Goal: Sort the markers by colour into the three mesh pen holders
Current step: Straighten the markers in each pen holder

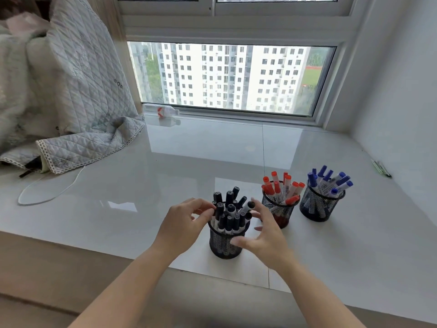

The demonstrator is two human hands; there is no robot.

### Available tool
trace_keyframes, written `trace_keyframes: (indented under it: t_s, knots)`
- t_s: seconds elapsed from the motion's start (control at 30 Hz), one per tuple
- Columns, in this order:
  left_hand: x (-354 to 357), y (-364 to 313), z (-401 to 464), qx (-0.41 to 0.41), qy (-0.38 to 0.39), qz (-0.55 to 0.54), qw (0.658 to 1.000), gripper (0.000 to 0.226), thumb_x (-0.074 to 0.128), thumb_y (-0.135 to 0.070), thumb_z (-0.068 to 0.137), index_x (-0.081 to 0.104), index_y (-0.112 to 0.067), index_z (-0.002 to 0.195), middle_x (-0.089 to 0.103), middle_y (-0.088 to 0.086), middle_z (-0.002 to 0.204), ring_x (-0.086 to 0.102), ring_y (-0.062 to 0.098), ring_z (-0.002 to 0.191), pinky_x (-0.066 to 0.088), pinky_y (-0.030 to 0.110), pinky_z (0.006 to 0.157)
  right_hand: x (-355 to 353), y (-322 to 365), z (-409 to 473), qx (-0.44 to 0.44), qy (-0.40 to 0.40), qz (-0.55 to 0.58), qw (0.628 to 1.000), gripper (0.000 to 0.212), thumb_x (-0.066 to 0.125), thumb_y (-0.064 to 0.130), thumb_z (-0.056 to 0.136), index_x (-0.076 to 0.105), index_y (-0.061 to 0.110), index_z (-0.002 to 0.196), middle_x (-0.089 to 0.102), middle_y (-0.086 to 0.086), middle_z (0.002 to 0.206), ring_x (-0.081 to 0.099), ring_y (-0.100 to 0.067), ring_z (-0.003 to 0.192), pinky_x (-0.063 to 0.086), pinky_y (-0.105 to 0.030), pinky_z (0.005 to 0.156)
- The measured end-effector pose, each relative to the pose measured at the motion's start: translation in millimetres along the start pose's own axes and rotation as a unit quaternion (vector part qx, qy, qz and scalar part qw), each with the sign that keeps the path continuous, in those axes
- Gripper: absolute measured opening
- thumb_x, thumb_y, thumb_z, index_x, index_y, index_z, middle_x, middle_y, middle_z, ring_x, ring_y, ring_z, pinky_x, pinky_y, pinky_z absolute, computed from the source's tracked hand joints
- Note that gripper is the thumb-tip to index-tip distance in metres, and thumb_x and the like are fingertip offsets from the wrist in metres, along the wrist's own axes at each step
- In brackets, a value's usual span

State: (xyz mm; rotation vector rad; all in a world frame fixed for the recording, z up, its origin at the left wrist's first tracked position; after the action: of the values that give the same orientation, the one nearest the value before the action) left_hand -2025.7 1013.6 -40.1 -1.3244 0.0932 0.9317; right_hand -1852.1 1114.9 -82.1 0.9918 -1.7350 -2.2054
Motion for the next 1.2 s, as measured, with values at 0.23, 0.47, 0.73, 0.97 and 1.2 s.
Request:
trace_keyframes:
  t_s: [0.23,0.47,0.73,0.97,1.2]
  knots:
    - [-5.4,-0.8,12.9,-0.01,-0.041,0.01,0.999,0.019,0.063,-0.022,0.084,0.057,-0.039,0.079,0.064,-0.019,0.083,0.059,-0.01,0.078,0.043,0.005,0.06,-32.6,30.9,16.5,-0.091,-0.017,-0.072,0.993,0.029,0.062,0.03,0.085,0.051,0.044,0.108,0.056,0.016,0.111,0.053,0.003,0.101,0.047,-0.025,0.081]
    - [-7.5,-2.2,17.8,-0.026,-0.018,0.01,0.999,0.017,0.059,-0.026,0.088,0.061,-0.041,0.08,0.064,-0.021,0.083,0.055,-0.014,0.079,0.038,-0.001,0.061,-42.2,49.5,46.0,-0.087,0.014,-0.153,0.984,0.015,0.059,0.018,0.088,0.067,0.031,0.093,0.062,0.017,0.085,0.055,0.003,0.073,0.041,-0.014,0.067]
    - [-2.8,3.5,9.7,-0.033,0.014,0.013,0.999,0.024,0.06,-0.025,0.087,0.062,-0.045,0.075,0.064,-0.02,0.084,0.055,-0.015,0.081,0.038,0.0,0.064,-49.2,63.0,64.9,-0.04,0.062,-0.242,0.967,0.014,0.055,0.027,0.091,0.068,0.03,0.095,0.055,0.02,0.07,0.052,0.002,0.049,0.033,-0.009,0.045]
    - [-2.3,0.2,7.6,-0.016,-0.027,-0.012,0.999,0.021,0.061,-0.022,0.086,0.063,-0.042,0.08,0.064,-0.019,0.089,0.057,-0.012,0.083,0.043,0.006,0.064,-47.0,71.7,62.8,-0.041,0.1,-0.245,0.963,0.008,0.06,0.033,0.087,0.068,0.031,0.088,0.058,0.025,0.073,0.056,0.004,0.071,0.038,-0.017,0.059]
    - [-3.1,-17.1,6.4,0.102,0.014,0.073,0.992,0.015,0.069,-0.03,0.08,0.068,-0.035,0.094,0.059,-0.028,0.091,0.05,0.002,0.098,0.041,0.02,0.082,-46.5,77.6,47.0,-0.092,0.174,-0.233,0.952,0.016,0.066,0.025,0.082,0.068,0.04,0.076,0.059,0.02,0.082,0.053,0.001,0.07,0.038,-0.011,0.064]
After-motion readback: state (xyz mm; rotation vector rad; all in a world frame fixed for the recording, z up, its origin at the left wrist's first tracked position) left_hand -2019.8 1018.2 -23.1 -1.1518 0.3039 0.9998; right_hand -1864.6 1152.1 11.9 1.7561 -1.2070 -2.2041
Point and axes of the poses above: each hand's wrist, its own z-axis towards the middle knuckle, its own x-axis out of the palm, y = z × x, the point moved 1 cm from there along z, towards the middle knuckle
